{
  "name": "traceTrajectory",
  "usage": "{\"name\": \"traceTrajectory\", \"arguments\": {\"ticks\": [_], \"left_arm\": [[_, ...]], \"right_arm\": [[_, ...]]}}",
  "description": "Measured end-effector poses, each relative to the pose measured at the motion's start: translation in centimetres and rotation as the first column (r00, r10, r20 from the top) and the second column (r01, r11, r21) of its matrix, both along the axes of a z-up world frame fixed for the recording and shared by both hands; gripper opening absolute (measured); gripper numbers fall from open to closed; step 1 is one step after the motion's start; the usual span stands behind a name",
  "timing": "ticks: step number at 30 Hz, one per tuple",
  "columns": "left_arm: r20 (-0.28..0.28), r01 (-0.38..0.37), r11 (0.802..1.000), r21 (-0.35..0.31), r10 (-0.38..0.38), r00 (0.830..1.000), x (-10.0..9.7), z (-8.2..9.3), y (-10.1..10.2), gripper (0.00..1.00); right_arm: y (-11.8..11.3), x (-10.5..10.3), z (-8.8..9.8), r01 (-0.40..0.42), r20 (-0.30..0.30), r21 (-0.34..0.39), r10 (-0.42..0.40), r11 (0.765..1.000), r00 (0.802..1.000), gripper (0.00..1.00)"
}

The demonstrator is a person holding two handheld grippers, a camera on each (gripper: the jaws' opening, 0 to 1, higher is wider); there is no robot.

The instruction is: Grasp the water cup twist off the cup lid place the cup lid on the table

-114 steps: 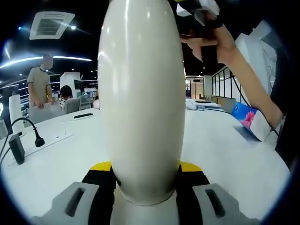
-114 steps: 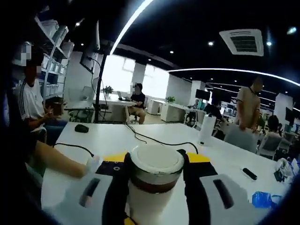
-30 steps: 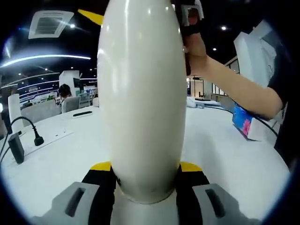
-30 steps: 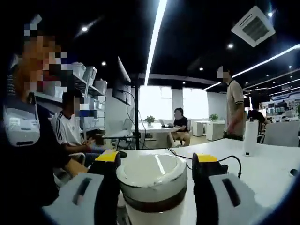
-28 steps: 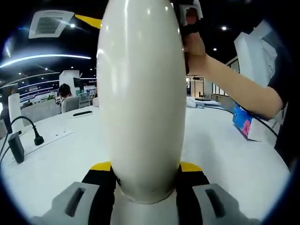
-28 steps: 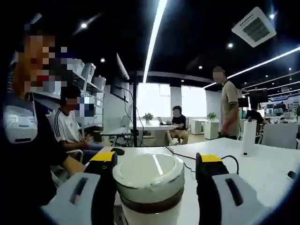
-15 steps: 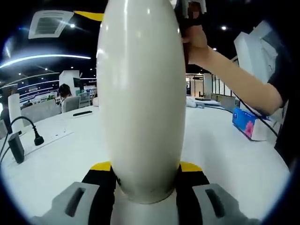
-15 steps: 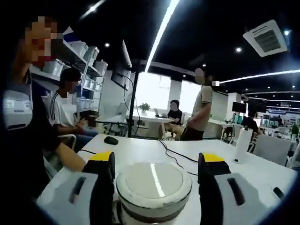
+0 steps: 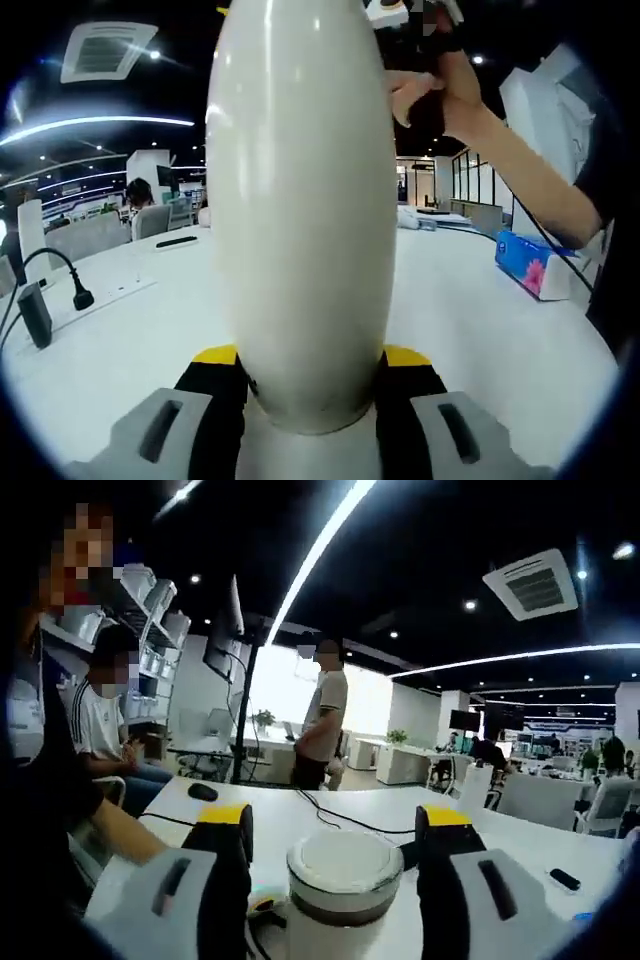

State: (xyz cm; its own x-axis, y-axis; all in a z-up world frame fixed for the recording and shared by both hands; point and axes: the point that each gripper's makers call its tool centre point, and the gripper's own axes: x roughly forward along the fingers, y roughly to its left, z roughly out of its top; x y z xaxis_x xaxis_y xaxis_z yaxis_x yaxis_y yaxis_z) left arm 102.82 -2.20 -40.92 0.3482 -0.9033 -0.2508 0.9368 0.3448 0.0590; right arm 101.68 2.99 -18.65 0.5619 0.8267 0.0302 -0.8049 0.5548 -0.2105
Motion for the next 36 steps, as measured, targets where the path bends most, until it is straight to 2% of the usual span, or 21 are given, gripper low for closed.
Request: {"name": "traceTrajectory", "arguments": {"ticks": [2, 4, 5, 6, 8, 14, 22, 27, 30, 32, 36], "left_arm": [[0.000, 0.000, 1.000, 0.000, 0.000, 1.000, 0.0, 0.0, 0.0, 0.52], [0.000, 0.000, 1.000, 0.000, 0.000, 1.000, -0.1, 0.0, 0.0, 0.52], [0.000, 0.000, 1.000, 0.000, 0.000, 1.000, -0.1, 0.0, 0.0, 0.52], [0.000, 0.000, 1.000, 0.001, 0.000, 1.000, -0.1, 0.0, 0.0, 0.52], [0.001, 0.000, 1.000, 0.001, 0.000, 1.000, -0.1, 0.0, 0.0, 0.52], [0.001, -0.004, 1.000, 0.002, 0.004, 1.000, 0.0, 0.0, -0.1, 0.52], [-0.001, -0.003, 1.000, 0.002, 0.003, 1.000, 0.1, -0.1, 0.0, 0.52], [-0.001, 0.000, 1.000, 0.002, 0.000, 1.000, 0.0, 0.0, -0.1, 0.52], [-0.002, 0.000, 1.000, 0.002, 0.000, 1.000, 0.0, 0.0, -0.1, 0.52], [-0.003, 0.001, 1.000, 0.002, -0.001, 1.000, 0.0, -0.1, -0.1, 0.52], [-0.004, 0.001, 1.000, 0.001, -0.001, 1.000, 0.4, -0.1, 0.0, 0.52]], "right_arm": [[-1.1, -0.4, -0.5, 0.100, 0.028, -0.049, -0.099, 0.994, 0.995, 0.62], [-1.7, -0.5, -0.6, 0.151, 0.036, -0.047, -0.149, 0.987, 0.988, 0.56], [-2.1, -0.8, -0.5, 0.183, 0.037, -0.032, -0.182, 0.983, 0.983, 0.54], [-2.3, -0.9, 0.0, 0.201, 0.038, 0.017, -0.201, 0.979, 0.979, 0.51], [-2.2, -1.2, 0.0, 0.203, -0.013, 0.076, -0.202, 0.976, 0.979, 0.48], [-1.5, 0.4, -1.9, 0.229, -0.033, 0.046, -0.228, 0.972, 0.973, 0.48], [-1.7, 0.7, -2.2, 0.223, -0.025, 0.035, -0.222, 0.974, 0.975, 0.45], [-1.8, 0.7, -2.1, 0.120, -0.028, 0.046, -0.118, 0.992, 0.993, 0.44], [-1.6, 0.6, -2.1, 0.014, -0.039, 0.059, -0.012, 0.998, 0.999, 0.44], [-1.6, 0.7, -2.1, -0.027, -0.035, 0.071, 0.029, 0.997, 0.999, 0.44], [-1.6, 0.7, -2.2, -0.146, -0.068, 0.163, 0.159, 0.976, 0.985, 0.45]]}}
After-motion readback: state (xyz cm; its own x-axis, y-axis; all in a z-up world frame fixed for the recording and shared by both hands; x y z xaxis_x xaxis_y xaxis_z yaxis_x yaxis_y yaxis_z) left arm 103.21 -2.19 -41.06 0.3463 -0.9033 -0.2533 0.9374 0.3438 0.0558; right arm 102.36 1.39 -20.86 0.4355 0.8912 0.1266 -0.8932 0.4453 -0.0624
